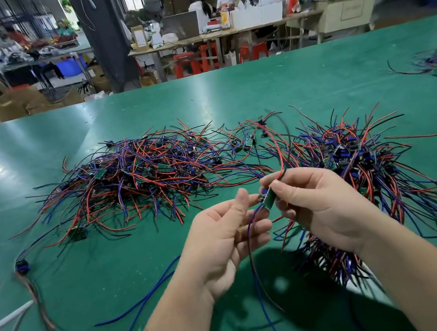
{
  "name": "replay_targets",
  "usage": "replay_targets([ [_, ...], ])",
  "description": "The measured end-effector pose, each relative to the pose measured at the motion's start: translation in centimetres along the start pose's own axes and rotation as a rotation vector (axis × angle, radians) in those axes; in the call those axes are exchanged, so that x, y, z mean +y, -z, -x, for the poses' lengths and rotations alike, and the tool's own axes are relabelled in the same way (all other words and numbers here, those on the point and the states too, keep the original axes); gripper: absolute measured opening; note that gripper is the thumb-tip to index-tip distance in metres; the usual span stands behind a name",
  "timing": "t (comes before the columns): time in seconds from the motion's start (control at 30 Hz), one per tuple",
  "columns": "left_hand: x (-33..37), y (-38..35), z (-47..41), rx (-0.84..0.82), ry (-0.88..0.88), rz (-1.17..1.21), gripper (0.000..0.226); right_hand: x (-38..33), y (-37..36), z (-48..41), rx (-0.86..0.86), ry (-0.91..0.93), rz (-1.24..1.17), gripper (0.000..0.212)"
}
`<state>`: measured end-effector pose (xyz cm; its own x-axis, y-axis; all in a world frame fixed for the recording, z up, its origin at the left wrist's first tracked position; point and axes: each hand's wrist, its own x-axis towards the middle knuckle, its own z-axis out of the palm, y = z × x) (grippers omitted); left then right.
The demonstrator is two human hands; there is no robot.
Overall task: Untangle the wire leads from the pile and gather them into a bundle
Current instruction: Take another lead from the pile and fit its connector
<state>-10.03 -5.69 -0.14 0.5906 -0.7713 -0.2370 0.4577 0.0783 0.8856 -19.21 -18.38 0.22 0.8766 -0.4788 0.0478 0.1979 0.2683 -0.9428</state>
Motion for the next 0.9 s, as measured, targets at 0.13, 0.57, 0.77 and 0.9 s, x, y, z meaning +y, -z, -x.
replay_targets([
  [0.13,0.6,0.0,0.3,-0.099,0.146,0.095,0.020,-0.2,0.0,0.2,-0.071,0.034,0.009,0.021],
  [0.57,0.0,-0.1,0.4,-0.017,-0.014,-0.075,0.016,0.5,-0.3,0.0,0.036,0.054,0.190,0.019],
  [0.77,0.0,-0.3,0.4,-0.014,-0.036,-0.152,0.015,-0.3,0.1,0.0,0.141,0.124,0.356,0.017],
  [0.9,-0.4,-0.8,0.6,-0.111,-0.047,-0.203,0.024,-2.3,1.2,-0.4,0.338,0.110,0.036,0.020],
])
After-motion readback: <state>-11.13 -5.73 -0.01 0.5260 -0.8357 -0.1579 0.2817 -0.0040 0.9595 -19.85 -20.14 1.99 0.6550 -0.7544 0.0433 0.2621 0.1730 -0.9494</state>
